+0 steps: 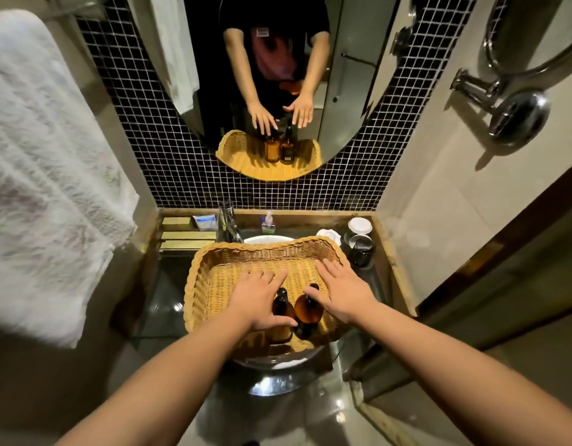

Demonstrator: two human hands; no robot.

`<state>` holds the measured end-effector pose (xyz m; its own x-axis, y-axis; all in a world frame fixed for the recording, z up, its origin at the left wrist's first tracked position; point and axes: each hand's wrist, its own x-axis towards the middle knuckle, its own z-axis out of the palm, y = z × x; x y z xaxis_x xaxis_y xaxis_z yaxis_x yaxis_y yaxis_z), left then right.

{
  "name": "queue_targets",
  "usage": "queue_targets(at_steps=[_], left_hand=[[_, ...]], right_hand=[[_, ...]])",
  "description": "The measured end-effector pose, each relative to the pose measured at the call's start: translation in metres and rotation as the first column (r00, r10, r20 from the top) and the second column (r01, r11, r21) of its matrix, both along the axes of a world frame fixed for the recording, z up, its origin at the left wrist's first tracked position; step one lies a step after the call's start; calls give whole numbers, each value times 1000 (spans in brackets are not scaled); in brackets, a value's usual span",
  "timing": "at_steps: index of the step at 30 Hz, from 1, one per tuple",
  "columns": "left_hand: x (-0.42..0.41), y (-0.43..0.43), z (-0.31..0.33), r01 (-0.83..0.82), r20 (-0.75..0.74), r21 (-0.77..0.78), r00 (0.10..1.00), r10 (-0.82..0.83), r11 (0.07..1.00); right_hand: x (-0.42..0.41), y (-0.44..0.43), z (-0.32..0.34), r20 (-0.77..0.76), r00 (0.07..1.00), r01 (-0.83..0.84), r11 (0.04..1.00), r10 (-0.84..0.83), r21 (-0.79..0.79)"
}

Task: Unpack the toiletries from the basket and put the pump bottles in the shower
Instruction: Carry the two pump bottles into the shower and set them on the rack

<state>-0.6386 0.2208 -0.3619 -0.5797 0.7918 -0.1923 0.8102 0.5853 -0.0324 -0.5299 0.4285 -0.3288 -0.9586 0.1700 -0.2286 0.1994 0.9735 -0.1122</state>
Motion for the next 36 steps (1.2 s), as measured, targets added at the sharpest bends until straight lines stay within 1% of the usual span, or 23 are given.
queue_targets(at_steps=[4, 6, 10, 15, 18, 22, 25, 29, 33, 36], left_hand=[[5, 5, -13, -85, 54, -12, 995, 85, 996], [4, 4, -20, -117, 56, -47, 991, 120, 992], [3, 4, -34, -132, 80, -96, 987, 139, 987], [4, 5, -52, -151, 137, -72, 978, 160, 986], [1, 4, -59, -142, 168, -102, 973, 158, 985], [4, 6, -69, -190, 252, -91, 945, 207, 977], [7, 10, -76, -273, 329, -24, 906, 265, 962], [11, 11, -86, -392, 406, 77, 852, 330, 917], [7, 10, -98, -392, 409, 155, 861, 303, 907], [0, 11, -107, -388, 471, 178, 840, 268, 904]], right_hand=[[1, -1, -19, 50, 999, 2, 1000, -1, -14], [1, -2, -29, 94, 995, 10, 1000, -8, -10], [2, -1, -46, 175, 983, 79, 994, -64, -78], [2, -6, -67, 198, 973, 149, 974, -114, -173], [2, -12, -78, 153, 972, 216, 938, -180, -272], [1, -17, -86, 69, 960, 278, 905, -270, -321], [-3, -19, -90, 37, 954, 289, 889, -296, -356], [-5, -19, -97, -6, 938, 318, 866, -347, -386], [-8, -24, -108, -33, 897, 376, 801, -440, -465], [-7, -26, -115, -61, 885, 378, 787, -462, -487]])
